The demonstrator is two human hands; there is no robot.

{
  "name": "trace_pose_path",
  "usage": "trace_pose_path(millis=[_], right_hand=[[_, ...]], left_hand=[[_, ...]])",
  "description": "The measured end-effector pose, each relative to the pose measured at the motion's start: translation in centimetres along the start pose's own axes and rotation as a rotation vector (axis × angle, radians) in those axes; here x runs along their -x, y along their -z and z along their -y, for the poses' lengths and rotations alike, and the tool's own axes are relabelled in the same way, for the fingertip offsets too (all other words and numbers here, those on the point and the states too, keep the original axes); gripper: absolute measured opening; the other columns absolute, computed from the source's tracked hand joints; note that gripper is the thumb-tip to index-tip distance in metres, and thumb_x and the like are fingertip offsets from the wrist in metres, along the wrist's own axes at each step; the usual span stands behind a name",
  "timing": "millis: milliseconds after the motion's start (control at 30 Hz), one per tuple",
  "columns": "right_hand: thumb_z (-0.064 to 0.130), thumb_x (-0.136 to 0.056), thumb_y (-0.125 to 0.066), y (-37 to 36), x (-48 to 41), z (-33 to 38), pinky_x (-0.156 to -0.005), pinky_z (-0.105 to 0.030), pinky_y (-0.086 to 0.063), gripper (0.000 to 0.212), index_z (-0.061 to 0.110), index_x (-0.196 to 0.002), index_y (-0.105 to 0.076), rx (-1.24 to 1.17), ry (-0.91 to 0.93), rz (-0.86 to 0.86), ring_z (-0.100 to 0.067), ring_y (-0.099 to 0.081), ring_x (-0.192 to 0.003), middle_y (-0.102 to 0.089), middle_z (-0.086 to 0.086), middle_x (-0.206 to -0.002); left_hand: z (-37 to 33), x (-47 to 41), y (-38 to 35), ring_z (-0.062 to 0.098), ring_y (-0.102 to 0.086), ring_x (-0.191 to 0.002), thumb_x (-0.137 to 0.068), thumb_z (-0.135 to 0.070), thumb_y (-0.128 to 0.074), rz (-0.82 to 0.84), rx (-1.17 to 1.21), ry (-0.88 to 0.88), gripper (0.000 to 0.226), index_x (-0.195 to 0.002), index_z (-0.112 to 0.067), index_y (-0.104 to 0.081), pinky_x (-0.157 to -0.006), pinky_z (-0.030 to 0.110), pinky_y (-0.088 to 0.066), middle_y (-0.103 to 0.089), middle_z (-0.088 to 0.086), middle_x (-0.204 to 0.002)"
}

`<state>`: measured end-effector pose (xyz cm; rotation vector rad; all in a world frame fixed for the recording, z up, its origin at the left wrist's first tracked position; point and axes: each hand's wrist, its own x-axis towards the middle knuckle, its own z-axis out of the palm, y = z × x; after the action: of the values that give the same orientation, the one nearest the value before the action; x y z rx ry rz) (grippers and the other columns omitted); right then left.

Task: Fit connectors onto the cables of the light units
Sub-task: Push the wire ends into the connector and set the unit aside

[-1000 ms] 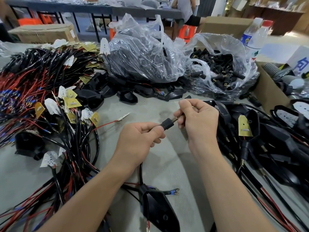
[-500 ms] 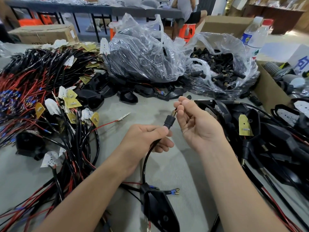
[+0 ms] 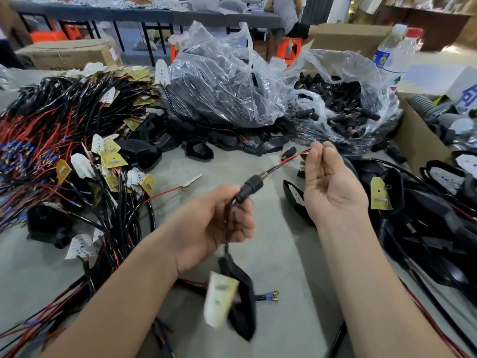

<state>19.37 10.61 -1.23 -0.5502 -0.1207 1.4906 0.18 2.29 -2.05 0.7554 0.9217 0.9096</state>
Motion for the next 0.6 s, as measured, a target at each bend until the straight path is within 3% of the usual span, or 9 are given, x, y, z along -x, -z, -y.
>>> trace_pose_path(millis=[67, 133, 233, 333, 467, 600], right_hand=[[-0.003, -0.098, -0.058, 0.1, 0.0, 0.1, -0.066, -0.024, -0.061, 0.009, -0.001, -0.101, -0.067, -0.057, 0.019, 0.041, -0.017, -0.075, -0.074, -0.074, -0.012, -0.086], [0.001, -0.099, -0.059, 0.0, 0.0, -0.1, -0.062, -0.02, -0.058, 0.011, 0.001, -0.107, -0.067, 0.013, -0.004, 0.053, -0.014, -0.074, -0.072, -0.075, -0.009, -0.09], [0.011, -0.097, -0.064, -0.2, 0.6, -1.6, -0.053, -0.016, -0.052, 0.015, -0.001, -0.104, -0.068, 0.425, -0.123, 0.056, -0.014, -0.07, -0.063, -0.074, -0.01, -0.092], [0.014, -0.099, -0.06, -0.2, 1.9, -3.4, -0.056, -0.021, -0.049, 0.017, 0.002, -0.103, -0.07, 0.796, -0.208, 0.236, -0.015, -0.065, -0.063, -0.074, -0.012, -0.091], [0.016, -0.101, -0.054, -0.3, 2.6, -4.0, -0.073, -0.032, -0.045, 0.022, 0.008, -0.101, -0.074, 0.997, -0.181, 0.442, -0.012, -0.059, -0.064, -0.067, -0.005, -0.073], [0.01, -0.102, -0.054, -0.2, 2.6, -3.7, -0.075, -0.03, -0.048, 0.018, 0.007, -0.102, -0.071, 0.978, -0.166, 0.476, -0.013, -0.061, -0.07, -0.074, -0.005, -0.086]], left_hand=[[-0.2, -0.1, 0.5, 0.017, -0.062, -0.056, -0.103, -0.034, -0.041, -0.081, -0.032, -0.017, 0.044, -0.076, -0.015, -0.07, -0.057, 0.024, -0.053, -0.064, 0.003, -0.063], [-0.1, -0.1, 0.6, 0.014, -0.052, -0.048, -0.106, -0.033, -0.037, -0.121, -0.055, -0.018, 0.04, -0.085, -0.012, -0.065, -0.047, 0.021, -0.044, -0.055, 0.0, -0.059], [0.2, -0.5, 0.6, 0.007, -0.028, -0.04, -0.107, -0.028, -0.036, -0.107, 0.002, -0.047, 0.034, -0.092, -0.01, -0.06, -0.044, 0.021, -0.019, -0.035, -0.005, -0.053], [0.2, -0.7, 0.7, 0.004, -0.022, -0.039, -0.104, -0.026, -0.039, -0.101, 0.03, -0.061, 0.026, -0.094, -0.009, -0.056, -0.048, 0.023, -0.011, -0.031, -0.008, -0.05], [0.3, -0.5, 0.7, 0.006, -0.025, -0.041, -0.094, -0.029, -0.049, -0.062, -0.028, -0.084, 0.029, -0.101, -0.002, -0.055, -0.05, 0.025, -0.014, -0.035, -0.005, -0.052], [0.7, -0.8, 0.9, 0.012, -0.046, -0.05, -0.105, -0.032, -0.044, -0.108, -0.121, -0.114, 0.04, -0.112, -0.006, -0.073, -0.048, 0.02, -0.033, -0.056, 0.002, -0.065]])
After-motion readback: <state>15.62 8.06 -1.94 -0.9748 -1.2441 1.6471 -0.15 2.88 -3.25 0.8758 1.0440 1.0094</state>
